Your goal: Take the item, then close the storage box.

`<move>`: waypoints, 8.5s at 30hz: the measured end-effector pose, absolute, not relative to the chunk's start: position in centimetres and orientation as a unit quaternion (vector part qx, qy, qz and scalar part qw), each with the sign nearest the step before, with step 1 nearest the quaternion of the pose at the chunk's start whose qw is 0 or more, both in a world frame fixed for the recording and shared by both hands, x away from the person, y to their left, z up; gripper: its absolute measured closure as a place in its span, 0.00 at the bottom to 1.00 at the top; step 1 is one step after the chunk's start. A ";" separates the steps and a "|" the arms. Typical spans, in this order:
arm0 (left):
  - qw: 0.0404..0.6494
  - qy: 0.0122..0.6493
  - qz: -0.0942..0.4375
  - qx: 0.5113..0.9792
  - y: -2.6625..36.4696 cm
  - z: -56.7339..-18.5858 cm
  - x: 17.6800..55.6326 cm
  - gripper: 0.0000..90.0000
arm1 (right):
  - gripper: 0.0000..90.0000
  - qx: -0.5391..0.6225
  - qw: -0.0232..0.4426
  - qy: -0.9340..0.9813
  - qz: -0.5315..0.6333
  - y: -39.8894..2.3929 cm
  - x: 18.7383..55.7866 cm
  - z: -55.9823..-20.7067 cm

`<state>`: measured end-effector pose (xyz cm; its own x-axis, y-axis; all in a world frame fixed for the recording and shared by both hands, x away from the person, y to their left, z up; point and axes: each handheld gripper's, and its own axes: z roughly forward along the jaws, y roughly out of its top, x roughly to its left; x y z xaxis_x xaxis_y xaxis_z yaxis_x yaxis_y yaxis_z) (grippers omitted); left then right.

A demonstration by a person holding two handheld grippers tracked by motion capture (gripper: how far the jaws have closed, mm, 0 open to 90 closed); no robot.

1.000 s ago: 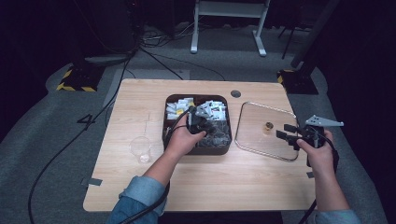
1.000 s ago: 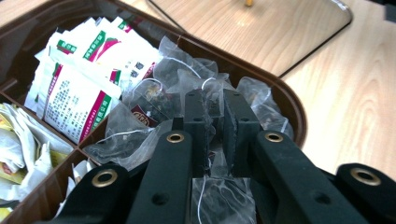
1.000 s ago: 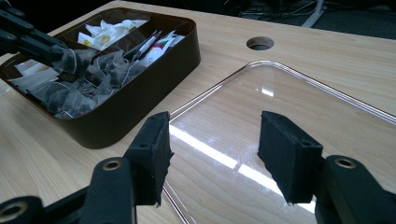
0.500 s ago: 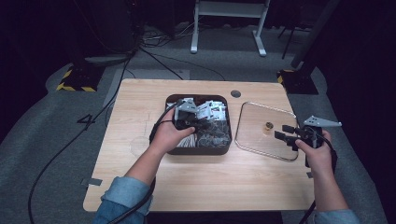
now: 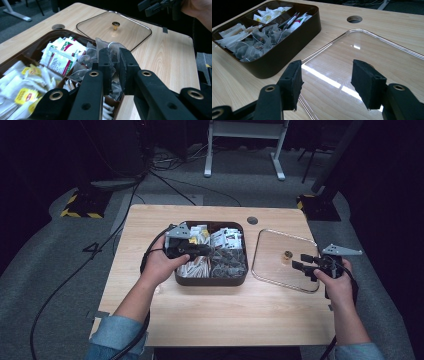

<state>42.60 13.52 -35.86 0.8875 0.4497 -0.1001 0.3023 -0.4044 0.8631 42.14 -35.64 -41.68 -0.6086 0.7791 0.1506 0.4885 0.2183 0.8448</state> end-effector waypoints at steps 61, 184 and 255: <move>0.440 0.341 0.137 0.819 28.2 -41.2 35.3 0.90 | 0.45 0.409 0.138 0.783 0.448 -33.5 43.1 -43.3; 0.363 0.276 0.101 0.884 14.4 -50.3 32.1 0.24 | 0.65 0.468 0.196 0.792 0.340 -34.4 50.3 -49.0; 0.361 0.285 0.104 0.882 14.4 -50.3 31.6 0.23 | 0.66 0.378 0.186 0.811 0.407 -22.4 49.0 -36.5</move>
